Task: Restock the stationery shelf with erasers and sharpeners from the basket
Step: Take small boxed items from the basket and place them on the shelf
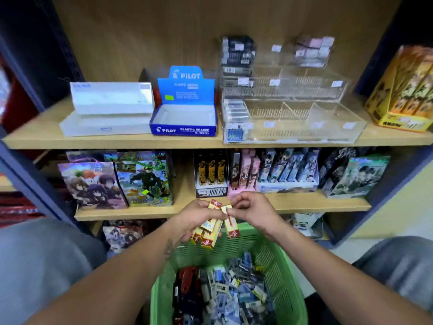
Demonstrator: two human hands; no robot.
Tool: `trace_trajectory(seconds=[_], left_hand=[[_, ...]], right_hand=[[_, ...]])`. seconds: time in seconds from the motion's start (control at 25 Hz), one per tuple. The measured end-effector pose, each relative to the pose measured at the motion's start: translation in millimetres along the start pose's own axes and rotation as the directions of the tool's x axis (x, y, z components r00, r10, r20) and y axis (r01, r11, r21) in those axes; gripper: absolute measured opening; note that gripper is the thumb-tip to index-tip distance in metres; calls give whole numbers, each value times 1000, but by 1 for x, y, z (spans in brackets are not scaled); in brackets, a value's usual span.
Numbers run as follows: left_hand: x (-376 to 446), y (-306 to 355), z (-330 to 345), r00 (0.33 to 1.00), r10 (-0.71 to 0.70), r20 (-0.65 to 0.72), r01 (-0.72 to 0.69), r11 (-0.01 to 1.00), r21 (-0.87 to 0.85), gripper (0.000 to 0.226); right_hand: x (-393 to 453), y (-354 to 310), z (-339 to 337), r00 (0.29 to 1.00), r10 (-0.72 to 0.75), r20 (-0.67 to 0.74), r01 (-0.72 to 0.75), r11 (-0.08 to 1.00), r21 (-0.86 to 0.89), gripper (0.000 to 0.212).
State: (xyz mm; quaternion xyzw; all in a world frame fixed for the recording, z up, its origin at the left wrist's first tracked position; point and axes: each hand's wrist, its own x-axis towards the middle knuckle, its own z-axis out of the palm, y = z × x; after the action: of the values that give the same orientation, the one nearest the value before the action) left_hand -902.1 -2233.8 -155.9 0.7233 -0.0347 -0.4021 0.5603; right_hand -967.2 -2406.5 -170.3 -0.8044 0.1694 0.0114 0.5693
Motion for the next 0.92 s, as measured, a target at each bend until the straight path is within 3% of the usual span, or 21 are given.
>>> trace_trajectory(seconds=[0.12,0.16,0.28,0.52,0.8,0.92], left_hand=[[-16,30,1,991,82,-105,-87,995,-46,61],[-22,41,2,990,83,-110,-95,989,-109,62],[-47,65,4,987,119,-107,-141,963,-229,35],[-103,104,15,973,215,-82,-230,915,-330,18],[-111,191,24,921,369,-124,-388,852,-351,27],[-104,231,23,899,421,-122,-438,851,-288,23]], right_hand=[[-12,-35,-6,995,-102,-5,100,986,-134,39],[-16,-45,-9,989,-144,19,146,974,-175,50],[-29,-74,-20,964,-266,28,260,907,-331,70],[-64,-131,-48,909,-413,-61,383,883,-270,43],[-61,-191,-84,779,-598,-188,537,791,-292,43],[-52,-217,-107,801,-579,-153,557,814,-165,37]])
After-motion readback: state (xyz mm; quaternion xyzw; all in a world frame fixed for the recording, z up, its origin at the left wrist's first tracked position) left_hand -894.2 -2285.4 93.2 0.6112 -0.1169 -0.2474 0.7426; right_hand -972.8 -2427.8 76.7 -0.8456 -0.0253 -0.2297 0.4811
